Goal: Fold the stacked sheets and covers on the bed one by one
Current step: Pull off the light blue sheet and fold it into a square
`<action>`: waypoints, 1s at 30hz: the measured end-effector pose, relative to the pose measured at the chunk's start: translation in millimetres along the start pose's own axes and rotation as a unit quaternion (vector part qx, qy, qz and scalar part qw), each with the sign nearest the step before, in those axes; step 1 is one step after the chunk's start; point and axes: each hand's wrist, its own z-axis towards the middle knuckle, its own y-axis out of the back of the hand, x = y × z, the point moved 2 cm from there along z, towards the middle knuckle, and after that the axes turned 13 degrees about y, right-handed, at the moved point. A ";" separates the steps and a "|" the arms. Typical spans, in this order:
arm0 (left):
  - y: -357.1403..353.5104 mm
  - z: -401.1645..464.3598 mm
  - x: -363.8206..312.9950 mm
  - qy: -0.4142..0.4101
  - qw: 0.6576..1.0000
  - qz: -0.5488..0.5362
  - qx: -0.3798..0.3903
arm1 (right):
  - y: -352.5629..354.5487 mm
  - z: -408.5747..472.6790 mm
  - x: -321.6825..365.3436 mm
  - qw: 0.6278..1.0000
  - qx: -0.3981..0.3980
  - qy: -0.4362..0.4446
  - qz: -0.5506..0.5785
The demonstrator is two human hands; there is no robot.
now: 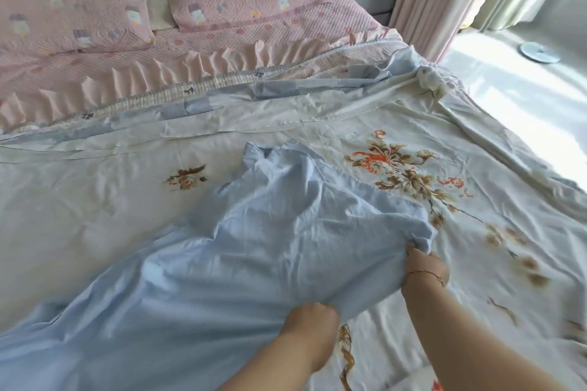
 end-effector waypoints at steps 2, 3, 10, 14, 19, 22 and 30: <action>-6.0 -4.6 -32.7 -0.030 0.999 -0.007 0.033 | 34.0 4.3 -25.0 0.999 -0.018 -0.028 -0.026; -8.4 -5.0 -44.9 -0.044 0.998 -0.009 0.052 | 46.9 4.6 -35.1 0.999 -0.020 -0.035 -0.028; 37.9 46.6 -50.4 0.000 0.985 -0.170 -0.020 | 86.8 35.7 -44.7 0.996 -0.041 0.039 -0.066; 99.4 85.3 -20.9 0.069 0.948 -0.226 -0.212 | 79.4 61.2 -13.2 0.960 -0.030 0.242 -0.140; 139.2 131.1 7.8 0.179 0.913 -0.235 -0.281 | 53.5 82.7 14.8 0.914 0.211 0.276 -0.209; 146.7 160.5 26.0 0.278 0.882 -0.306 -0.224 | 47.4 90.3 11.7 0.853 0.307 0.261 -0.332; 193.9 195.9 59.6 0.278 0.835 -0.359 -0.310 | 62.4 120.5 -9.5 0.908 0.211 0.273 -0.239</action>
